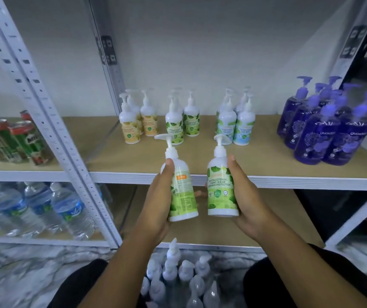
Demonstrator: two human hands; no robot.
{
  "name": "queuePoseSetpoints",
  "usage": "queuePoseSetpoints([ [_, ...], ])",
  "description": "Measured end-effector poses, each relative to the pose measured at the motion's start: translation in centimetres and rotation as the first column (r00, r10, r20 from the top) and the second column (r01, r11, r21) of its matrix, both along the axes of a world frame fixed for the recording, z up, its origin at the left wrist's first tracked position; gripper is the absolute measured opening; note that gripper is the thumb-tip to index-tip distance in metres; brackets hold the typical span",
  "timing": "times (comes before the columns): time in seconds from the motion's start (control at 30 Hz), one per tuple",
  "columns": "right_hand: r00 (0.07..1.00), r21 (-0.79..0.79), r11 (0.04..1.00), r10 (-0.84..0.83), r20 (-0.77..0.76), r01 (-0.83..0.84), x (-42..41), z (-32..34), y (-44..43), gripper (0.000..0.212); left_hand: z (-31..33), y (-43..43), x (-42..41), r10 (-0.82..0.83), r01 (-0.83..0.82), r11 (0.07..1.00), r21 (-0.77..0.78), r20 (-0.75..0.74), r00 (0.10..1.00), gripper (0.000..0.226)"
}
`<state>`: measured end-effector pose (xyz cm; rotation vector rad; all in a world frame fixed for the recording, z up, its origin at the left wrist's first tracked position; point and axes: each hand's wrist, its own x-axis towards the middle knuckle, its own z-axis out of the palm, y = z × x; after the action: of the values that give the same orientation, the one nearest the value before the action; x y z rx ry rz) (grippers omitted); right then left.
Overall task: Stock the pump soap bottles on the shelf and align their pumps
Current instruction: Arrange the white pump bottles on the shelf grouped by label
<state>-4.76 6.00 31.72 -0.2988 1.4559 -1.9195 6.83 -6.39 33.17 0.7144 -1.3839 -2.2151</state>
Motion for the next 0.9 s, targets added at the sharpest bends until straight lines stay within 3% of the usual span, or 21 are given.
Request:
queuePoseSetpoints([
  [0.17, 0.99, -0.083, 0.993, 0.092, 0.103, -0.083, 0.3, 0.1, -0.1, 0.056, -0.4, -0.6, 0.2, -0.005, 0.008, 0.999, -0.038, 0.064, 0.998, 0.031],
  [0.23, 0.989, -0.101, 0.989, 0.116, 0.089, -0.107, 0.7, 0.2, -0.1, 0.052, -0.8, -0.7, 0.3, 0.011, -0.005, 0.994, -0.108, 0.06, 0.998, 0.035],
  [0.3, 0.993, -0.087, 0.992, 0.095, 0.063, -0.089, 1.0, 0.2, 0.0, 0.073, -1.1, -0.8, 0.5, 0.032, -0.023, 0.984, -0.178, 0.045, 0.998, 0.046],
  [0.37, 0.998, -0.065, 0.996, 0.063, -0.004, -0.063, 1.3, 0.3, 0.1, 0.075, -1.0, -0.9, 0.7, 0.049, -0.037, 0.97, -0.242, 0.047, 0.998, 0.052],
  [0.5, 0.995, -0.053, 0.998, 0.01, -0.097, -0.015, 1.6, 0.1, 0.1, 0.059, -0.9, -0.8, 0.9, 0.087, -0.046, 0.925, -0.378, 0.094, 0.992, 0.035],
  [0.67, 0.994, -0.054, 0.998, 0.018, -0.109, -0.024, 1.7, -0.4, -0.1, 0.04, -1.0, -0.6, 1.0, 0.087, -0.053, 0.933, -0.356, 0.081, 0.993, 0.027],
  [0.83, 0.994, -0.019, 1.0, -0.001, -0.113, -0.001, 2.0, -0.7, -0.4, 0.064, -0.9, 0.0, 0.8, 0.136, -0.084, 0.905, -0.417, 0.096, 0.986, 0.037],
  [0.9, 0.993, -0.014, 1.0, -0.01, -0.12, 0.008, 2.0, -0.7, -0.4, 0.065, -0.9, 0.1, 0.8, 0.145, -0.086, 0.9, -0.427, 0.107, 0.984, 0.043],
])
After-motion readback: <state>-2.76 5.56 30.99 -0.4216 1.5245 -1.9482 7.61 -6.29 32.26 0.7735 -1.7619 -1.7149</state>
